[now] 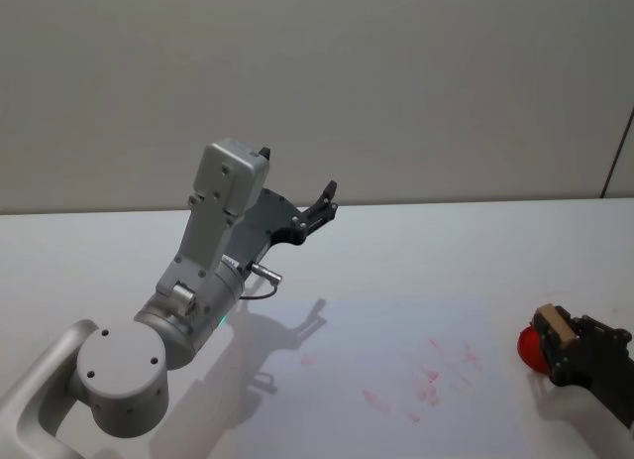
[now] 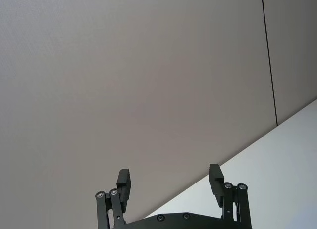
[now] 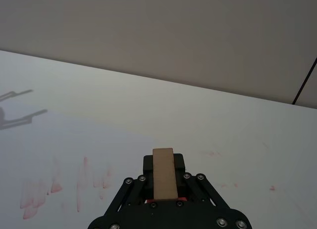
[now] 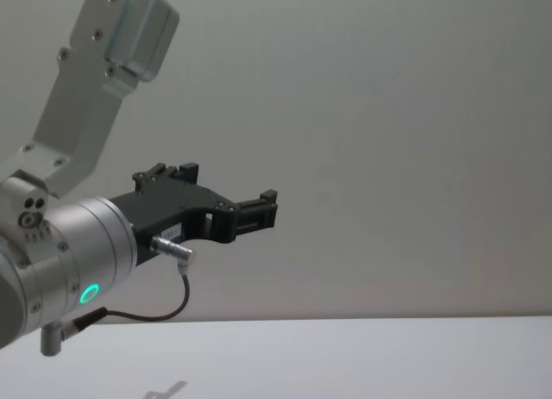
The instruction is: Use the one hand to pick up the stamp and affix it onto the A4 paper.
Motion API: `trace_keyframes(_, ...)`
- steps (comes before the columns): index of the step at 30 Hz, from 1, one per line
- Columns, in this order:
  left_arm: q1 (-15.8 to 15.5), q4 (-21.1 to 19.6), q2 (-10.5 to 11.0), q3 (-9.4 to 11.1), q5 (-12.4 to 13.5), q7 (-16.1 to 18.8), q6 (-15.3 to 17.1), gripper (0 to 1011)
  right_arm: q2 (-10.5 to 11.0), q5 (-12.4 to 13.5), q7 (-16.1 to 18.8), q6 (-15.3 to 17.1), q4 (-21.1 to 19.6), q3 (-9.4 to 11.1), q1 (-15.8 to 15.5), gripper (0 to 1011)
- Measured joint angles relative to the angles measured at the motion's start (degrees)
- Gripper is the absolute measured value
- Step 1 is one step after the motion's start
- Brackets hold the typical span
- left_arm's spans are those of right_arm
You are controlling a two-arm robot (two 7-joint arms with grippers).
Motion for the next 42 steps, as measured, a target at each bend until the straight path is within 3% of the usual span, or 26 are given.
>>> trace_keyframes(15, 0.00, 0.00, 0.00, 0.00, 0.00, 0.00, 0.00, 1001, 0.27, -2.22, -0.72, -1.20, 2.98, 0.27, 0.09, 220)
trace_keyframes(42, 0.00, 0.00, 0.00, 0.00, 0.00, 0.00, 0.00, 1001, -1.05, -3.87, -1.67, -0.14, 4.96, -0.21, 1.38, 220)
